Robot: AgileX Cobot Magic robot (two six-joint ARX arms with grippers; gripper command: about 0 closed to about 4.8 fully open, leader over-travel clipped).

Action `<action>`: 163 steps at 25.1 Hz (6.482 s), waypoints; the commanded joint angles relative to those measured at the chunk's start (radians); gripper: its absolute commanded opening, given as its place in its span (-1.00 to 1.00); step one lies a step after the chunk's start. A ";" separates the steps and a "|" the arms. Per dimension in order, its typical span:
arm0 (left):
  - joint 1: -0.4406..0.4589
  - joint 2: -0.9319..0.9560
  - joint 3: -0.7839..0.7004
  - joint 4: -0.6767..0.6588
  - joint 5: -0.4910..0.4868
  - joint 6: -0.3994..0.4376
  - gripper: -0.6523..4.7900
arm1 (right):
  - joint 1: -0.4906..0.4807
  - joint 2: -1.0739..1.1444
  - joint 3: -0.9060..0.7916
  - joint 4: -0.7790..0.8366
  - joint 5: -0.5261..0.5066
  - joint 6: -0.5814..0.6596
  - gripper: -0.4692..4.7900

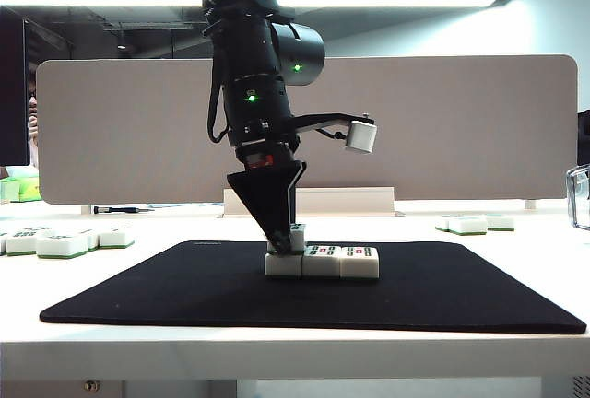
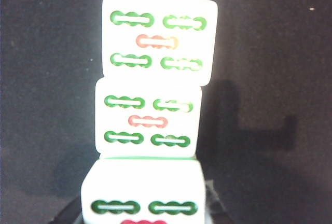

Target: Arrange four mahjong tiles into a neat stack, creating two layers of paired tiles.

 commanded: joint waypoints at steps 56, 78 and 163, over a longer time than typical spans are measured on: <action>-0.103 0.059 0.144 0.003 0.038 -0.061 0.54 | 0.000 -0.011 -0.003 0.010 0.002 -0.004 -0.82; -0.097 0.025 0.145 0.032 0.039 -0.115 0.00 | 0.000 -0.011 -0.003 0.010 0.028 -0.007 -0.82; 0.200 -0.708 -0.187 0.373 -0.251 -0.805 -0.36 | -0.001 -0.012 -0.003 0.010 0.021 -0.006 -0.82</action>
